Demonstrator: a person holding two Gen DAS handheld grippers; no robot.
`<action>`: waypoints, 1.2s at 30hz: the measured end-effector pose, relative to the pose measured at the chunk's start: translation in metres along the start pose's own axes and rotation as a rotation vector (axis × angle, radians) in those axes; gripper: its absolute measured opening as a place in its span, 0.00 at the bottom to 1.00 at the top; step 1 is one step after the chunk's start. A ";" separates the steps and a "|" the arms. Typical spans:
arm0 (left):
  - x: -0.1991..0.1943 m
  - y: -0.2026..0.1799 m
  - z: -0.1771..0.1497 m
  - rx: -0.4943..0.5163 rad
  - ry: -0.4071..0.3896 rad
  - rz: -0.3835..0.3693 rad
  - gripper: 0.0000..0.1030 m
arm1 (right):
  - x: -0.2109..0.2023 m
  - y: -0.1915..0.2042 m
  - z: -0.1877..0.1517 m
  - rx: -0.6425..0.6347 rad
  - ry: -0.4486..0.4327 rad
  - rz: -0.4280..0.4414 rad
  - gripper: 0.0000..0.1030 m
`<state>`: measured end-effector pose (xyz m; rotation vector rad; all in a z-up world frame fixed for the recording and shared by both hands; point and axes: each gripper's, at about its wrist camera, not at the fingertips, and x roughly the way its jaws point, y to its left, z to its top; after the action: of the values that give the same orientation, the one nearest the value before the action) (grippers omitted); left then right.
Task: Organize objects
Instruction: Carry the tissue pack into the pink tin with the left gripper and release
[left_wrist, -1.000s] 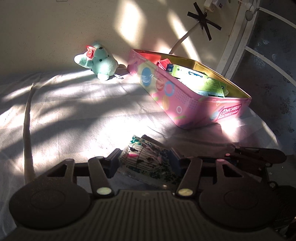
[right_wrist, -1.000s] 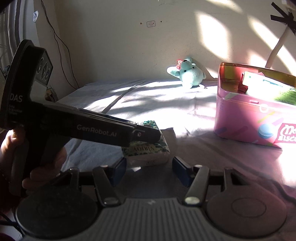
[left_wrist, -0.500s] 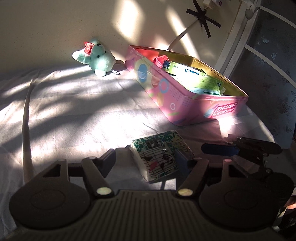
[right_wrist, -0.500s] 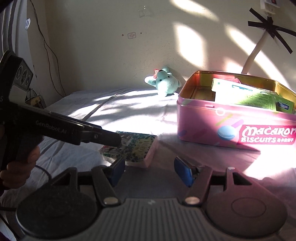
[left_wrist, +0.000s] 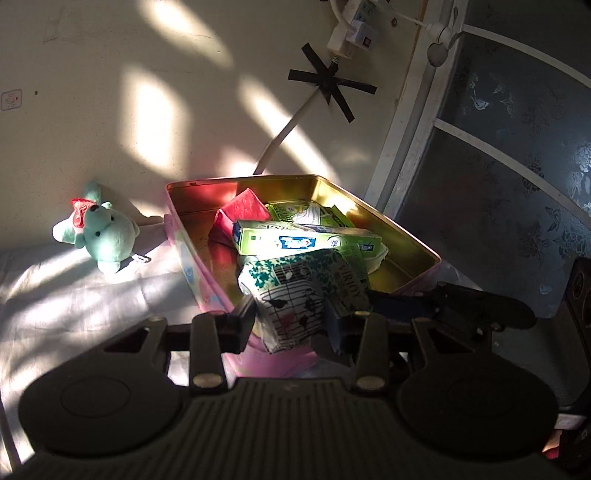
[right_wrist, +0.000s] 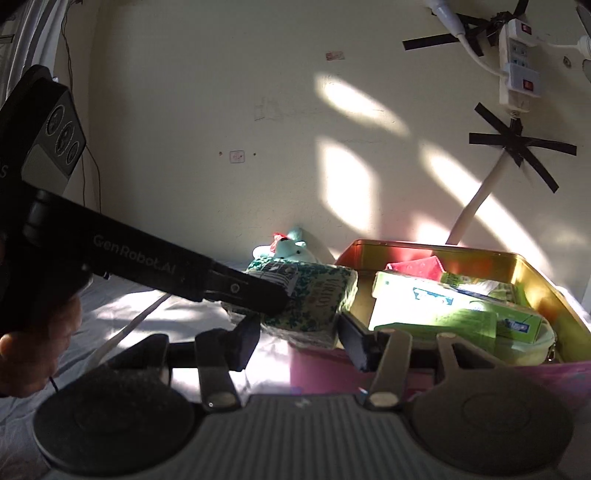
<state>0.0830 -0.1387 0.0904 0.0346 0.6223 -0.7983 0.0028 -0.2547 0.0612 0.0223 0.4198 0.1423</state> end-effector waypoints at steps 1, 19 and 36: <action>0.014 -0.006 0.005 0.019 0.010 -0.001 0.42 | 0.000 0.000 0.000 0.000 0.000 0.000 0.47; 0.068 -0.024 0.013 0.091 0.065 0.213 0.49 | 0.019 -0.074 -0.014 0.162 0.045 -0.068 0.59; -0.002 -0.042 -0.040 0.143 0.003 0.365 0.50 | -0.037 -0.054 -0.029 0.316 0.002 -0.087 0.59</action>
<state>0.0333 -0.1568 0.0666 0.2731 0.5404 -0.4878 -0.0354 -0.3140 0.0465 0.3139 0.4407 -0.0109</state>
